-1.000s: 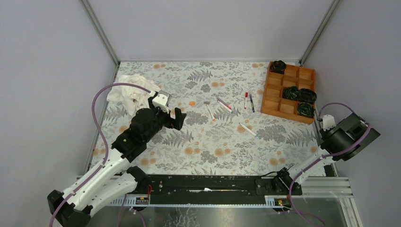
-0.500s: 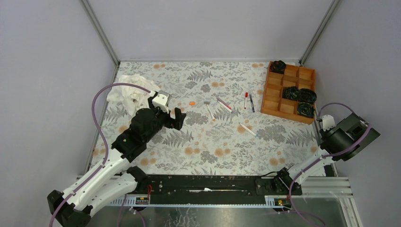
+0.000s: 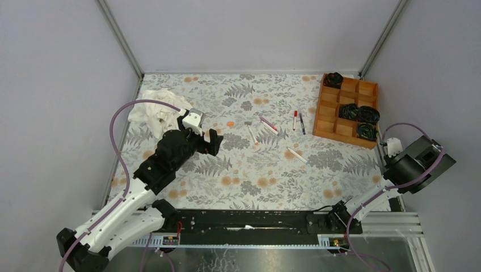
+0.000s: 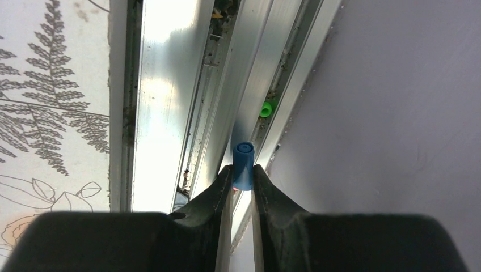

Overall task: Insert the pens into the pen caps
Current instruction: Pick up the pen cap at the corner of the board.

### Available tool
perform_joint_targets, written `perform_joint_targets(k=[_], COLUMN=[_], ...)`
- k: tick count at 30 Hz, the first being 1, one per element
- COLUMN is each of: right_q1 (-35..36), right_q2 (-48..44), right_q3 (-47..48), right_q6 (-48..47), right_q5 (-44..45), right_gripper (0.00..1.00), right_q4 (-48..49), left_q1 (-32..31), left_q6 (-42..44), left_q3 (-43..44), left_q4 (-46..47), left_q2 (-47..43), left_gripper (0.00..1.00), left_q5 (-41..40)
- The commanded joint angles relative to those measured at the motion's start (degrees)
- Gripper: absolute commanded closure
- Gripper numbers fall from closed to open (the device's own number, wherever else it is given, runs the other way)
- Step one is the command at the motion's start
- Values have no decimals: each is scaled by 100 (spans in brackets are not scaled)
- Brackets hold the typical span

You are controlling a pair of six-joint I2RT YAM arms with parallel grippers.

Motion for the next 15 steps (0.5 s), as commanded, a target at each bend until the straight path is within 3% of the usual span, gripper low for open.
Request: perform_joint_targets(k=[1, 15], right_q1=[-1285, -1292], right_q2=[-166, -355], right_q3=[305, 608], right_q6=[232, 317], right_q5=[-943, -1178], right_gripper=[90, 90], right_q4=[-1093, -1291], left_q1=[53, 52], left_q6=[107, 99], left_q3=[-49, -44], left_q4=[171, 165], left_q2=[-85, -88], left_gripper=[3, 3], left_q5=[-137, -140])
